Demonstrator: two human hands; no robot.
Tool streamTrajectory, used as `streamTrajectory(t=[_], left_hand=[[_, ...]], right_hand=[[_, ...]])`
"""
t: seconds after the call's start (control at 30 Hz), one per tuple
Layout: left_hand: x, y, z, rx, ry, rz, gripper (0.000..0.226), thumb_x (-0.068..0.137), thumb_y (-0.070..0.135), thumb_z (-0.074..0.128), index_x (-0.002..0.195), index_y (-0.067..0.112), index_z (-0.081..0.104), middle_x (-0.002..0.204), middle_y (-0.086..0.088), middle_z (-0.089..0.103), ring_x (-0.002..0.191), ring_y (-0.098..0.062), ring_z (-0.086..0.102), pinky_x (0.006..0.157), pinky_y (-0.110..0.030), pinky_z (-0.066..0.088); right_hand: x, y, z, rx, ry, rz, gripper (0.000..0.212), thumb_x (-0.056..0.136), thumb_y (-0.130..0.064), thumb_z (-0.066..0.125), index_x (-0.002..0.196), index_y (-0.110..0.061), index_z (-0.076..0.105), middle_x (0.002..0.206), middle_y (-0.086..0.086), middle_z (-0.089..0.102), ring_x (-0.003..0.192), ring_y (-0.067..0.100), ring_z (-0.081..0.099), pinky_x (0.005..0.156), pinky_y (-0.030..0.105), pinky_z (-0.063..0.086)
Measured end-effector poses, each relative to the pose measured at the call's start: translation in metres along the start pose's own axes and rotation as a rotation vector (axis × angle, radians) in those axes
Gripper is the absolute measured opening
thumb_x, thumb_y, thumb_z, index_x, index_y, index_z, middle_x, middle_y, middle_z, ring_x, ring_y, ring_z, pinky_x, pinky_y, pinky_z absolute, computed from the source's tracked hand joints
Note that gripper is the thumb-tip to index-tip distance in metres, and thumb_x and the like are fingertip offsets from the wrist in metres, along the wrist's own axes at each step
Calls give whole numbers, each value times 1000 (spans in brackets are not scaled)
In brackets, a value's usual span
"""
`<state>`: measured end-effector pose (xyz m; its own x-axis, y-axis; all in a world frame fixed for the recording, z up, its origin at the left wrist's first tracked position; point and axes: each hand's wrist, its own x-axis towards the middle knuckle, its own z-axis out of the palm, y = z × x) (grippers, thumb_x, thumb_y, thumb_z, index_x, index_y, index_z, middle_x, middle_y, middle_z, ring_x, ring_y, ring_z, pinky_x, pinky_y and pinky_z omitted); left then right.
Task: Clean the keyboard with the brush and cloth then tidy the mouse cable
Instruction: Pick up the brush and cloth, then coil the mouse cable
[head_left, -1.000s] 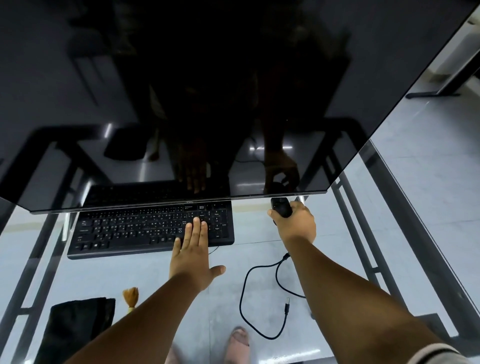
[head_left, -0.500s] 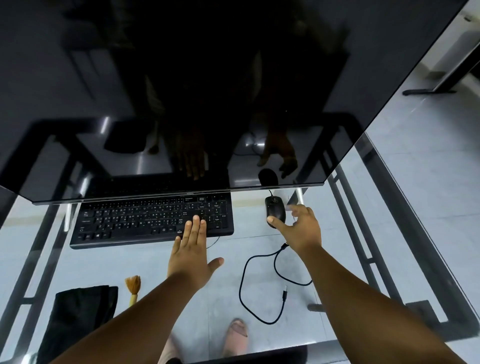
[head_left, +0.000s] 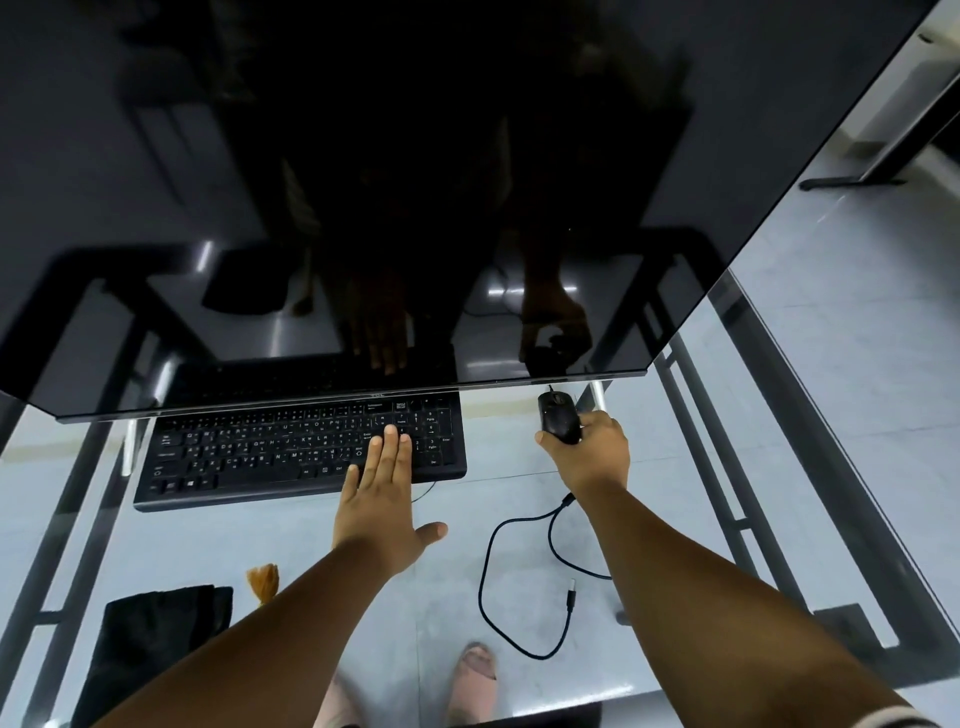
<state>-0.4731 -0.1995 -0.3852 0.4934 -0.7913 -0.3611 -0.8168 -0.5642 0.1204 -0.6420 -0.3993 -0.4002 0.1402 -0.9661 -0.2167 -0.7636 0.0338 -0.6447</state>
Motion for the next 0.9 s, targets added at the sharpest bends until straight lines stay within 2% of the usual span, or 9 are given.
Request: streamTrajectory(t=[0.47, 0.6, 0.63, 0.7, 0.73, 0.8, 0.87, 0.9], left_hand=[[4, 0, 2, -23, -9, -8, 116, 82, 70, 53, 149, 17, -26, 154, 2, -36, 145, -17, -25, 121, -40, -3], [4, -1, 2, -30, -10, -5, 116, 82, 70, 53, 149, 17, -25, 154, 2, -36, 145, -17, -25, 121, -40, -3], [4, -1, 1, -28, -12, -4, 116, 82, 70, 53, 149, 17, -25, 154, 2, -35, 145, -17, -25, 121, -40, -3], [3, -1, 1, -28, -6, 2, 115, 82, 70, 52, 150, 17, -23, 155, 2, -33, 146, -17, -23, 121, -39, -3], [3, -2, 0, -30, -3, 9, 114, 82, 69, 52, 150, 17, -22, 156, 1, -33, 146, -17, -23, 121, -39, -3], [1, -5, 1, -33, -3, 35, 109, 85, 66, 52, 151, 17, -20, 156, 1, -32, 146, -18, -22, 121, -38, -3], [-1, -10, 1, -30, -11, 69, 103, 89, 60, 51, 152, 17, -18, 156, 1, -31, 146, -18, -22, 121, -37, -3], [-2, -13, 2, -32, -15, 85, 100, 91, 58, 50, 152, 17, -17, 156, 1, -31, 147, -18, -22, 121, -36, -3]], right_hand=[[4, -9, -4, 23, 5, 34, 54, 72, -43, 81, 111, -14, 57, 116, 3, 53, 84, 18, 51, 71, 28, 41], [-2, -9, -4, 51, 32, 38, 62, 73, -51, 78, 117, -14, 53, 119, -2, 47, 82, 17, 52, 70, 28, 43], [-5, -8, -5, 66, 70, 24, 58, 76, -51, 75, 115, -15, 53, 119, -3, 47, 82, 16, 52, 70, 29, 44], [-13, -5, -6, 91, 123, -76, 37, 84, -43, 69, 106, -16, 57, 111, -1, 54, 80, 14, 52, 70, 29, 46], [-16, -2, -7, 107, 100, -151, 23, 86, -34, 68, 99, -16, 61, 101, 0, 58, 77, 12, 52, 70, 27, 46], [-25, 7, -8, 133, -81, -280, 4, 84, -19, 68, 88, -21, 67, 84, -2, 62, 66, 6, 51, 67, 23, 44], [-35, 17, -10, 99, -346, -380, 16, 80, -11, 71, 88, -26, 71, 83, -5, 62, 60, 2, 52, 65, 18, 41], [-39, 23, -11, 47, -457, -425, 20, 79, -12, 73, 91, -28, 71, 86, -6, 61, 64, -1, 54, 66, 16, 41]])
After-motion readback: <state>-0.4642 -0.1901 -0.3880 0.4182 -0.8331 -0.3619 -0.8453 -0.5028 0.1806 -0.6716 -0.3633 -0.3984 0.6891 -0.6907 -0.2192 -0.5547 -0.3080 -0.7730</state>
